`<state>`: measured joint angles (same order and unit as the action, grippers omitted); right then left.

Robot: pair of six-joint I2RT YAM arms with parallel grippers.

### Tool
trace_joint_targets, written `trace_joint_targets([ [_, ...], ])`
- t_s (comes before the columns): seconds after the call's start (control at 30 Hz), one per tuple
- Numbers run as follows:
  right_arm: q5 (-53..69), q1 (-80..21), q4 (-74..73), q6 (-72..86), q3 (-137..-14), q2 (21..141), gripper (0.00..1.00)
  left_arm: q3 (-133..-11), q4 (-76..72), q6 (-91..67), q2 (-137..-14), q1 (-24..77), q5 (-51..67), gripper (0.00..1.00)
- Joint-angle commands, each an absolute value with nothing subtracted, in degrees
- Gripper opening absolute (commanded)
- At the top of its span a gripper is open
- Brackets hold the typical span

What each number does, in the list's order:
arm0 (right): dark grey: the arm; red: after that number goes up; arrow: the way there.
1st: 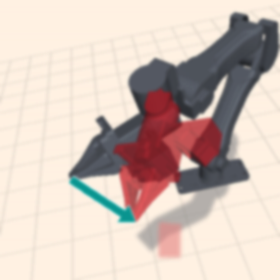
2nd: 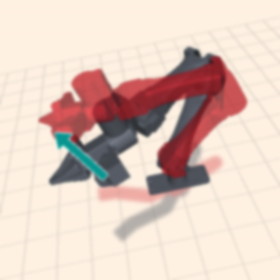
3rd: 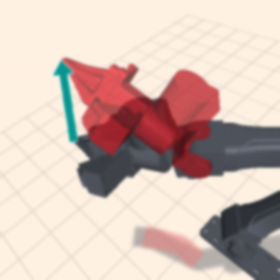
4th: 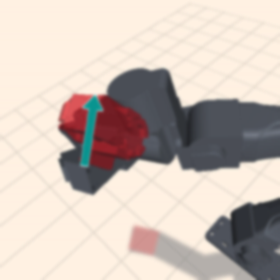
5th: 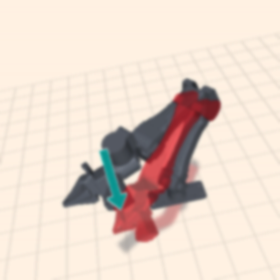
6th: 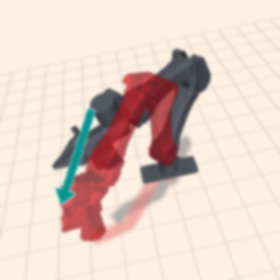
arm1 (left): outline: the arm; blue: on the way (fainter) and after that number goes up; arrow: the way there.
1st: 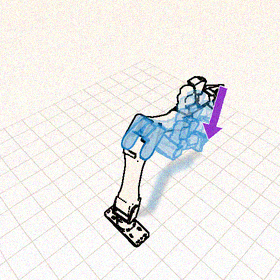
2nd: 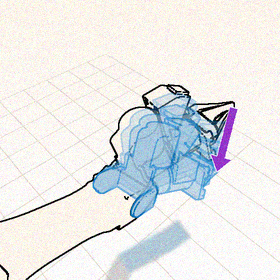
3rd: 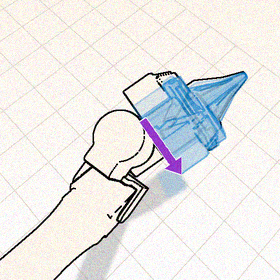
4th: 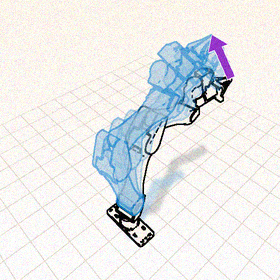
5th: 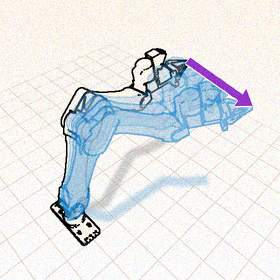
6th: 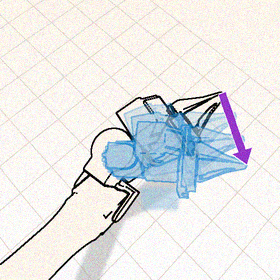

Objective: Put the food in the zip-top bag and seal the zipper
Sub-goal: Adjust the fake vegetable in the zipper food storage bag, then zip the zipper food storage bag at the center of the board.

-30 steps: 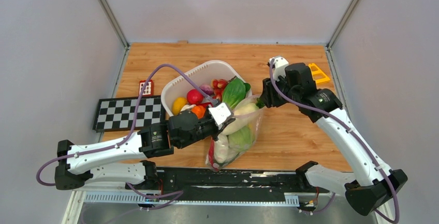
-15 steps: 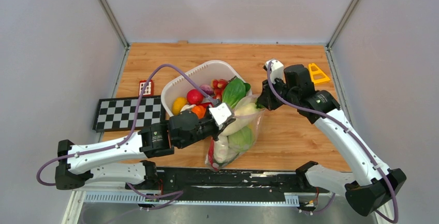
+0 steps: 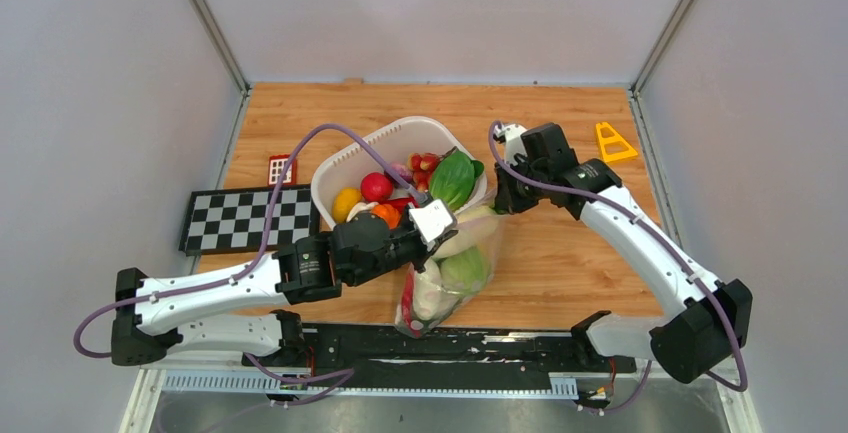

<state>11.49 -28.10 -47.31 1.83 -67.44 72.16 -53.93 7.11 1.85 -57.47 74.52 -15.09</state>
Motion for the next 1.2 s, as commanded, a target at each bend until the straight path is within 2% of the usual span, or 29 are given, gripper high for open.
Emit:
trace_joint_targets([
  [0.0,5.9,-27.8,-49.1,2.1,-69.9,72.7,0.04,-56.2,2.3,2.6,-56.5,74.6,-14.1,0.0],
  [0.03,6.7,-27.8,-49.1,2.0,-70.2,72.3,0.06,-56.1,2.3,2.6,-56.5,74.7,-14.2,0.0],
  [0.13,8.9,-27.8,-48.1,1.9,-70.6,69.3,0.2,-56.0,2.4,2.5,-56.6,74.6,-14.4,0.0],
  [0.27,10.1,-27.7,-46.8,2.0,-72.0,63.9,0.29,-56.0,2.6,2.6,-56.5,74.6,-14.7,0.0],
  [0.37,10.9,-27.5,-47.5,1.5,-73.5,61.1,0.41,-56.0,2.8,2.9,-56.4,74.6,-14.7,0.0],
  [0.57,14.6,-27.5,-46.2,0.3,-74.8,56.3,0.53,-56.0,3.2,3.5,-56.3,74.6,-14.2,0.0],
  [0.63,14.6,-27.5,-44.5,0.3,-74.5,54.8,0.54,-56.0,3.3,3.6,-56.2,74.6,-13.9,0.0],
  [0.73,12.0,-27.5,-43.3,0.4,-74.3,54.0,0.46,-56.0,3.4,3.9,-56.1,74.7,-13.6,0.0],
  [0.87,11.7,-27.4,-45.6,1.4,-75.4,57.1,0.47,-56.2,3.8,4.3,-56.2,74.6,-12.6,0.0],
  [0.97,22.3,-27.4,-40.4,0.3,-72.6,55.6,0.51,-56.7,4.3,4.6,-56.6,74.6,-12.0,0.0],
  [1.1,37.9,-27.4,-27.3,-4.9,-65.4,48.5,0.63,-57.4,5.6,5.4,-56.6,74.6,-9.4,0.0],
  [1.17,43.7,-27.5,-24.8,-9.5,-64.1,46.2,0.64,-57.9,6.8,5.9,-56.1,74.7,-8.0,0.0],
])
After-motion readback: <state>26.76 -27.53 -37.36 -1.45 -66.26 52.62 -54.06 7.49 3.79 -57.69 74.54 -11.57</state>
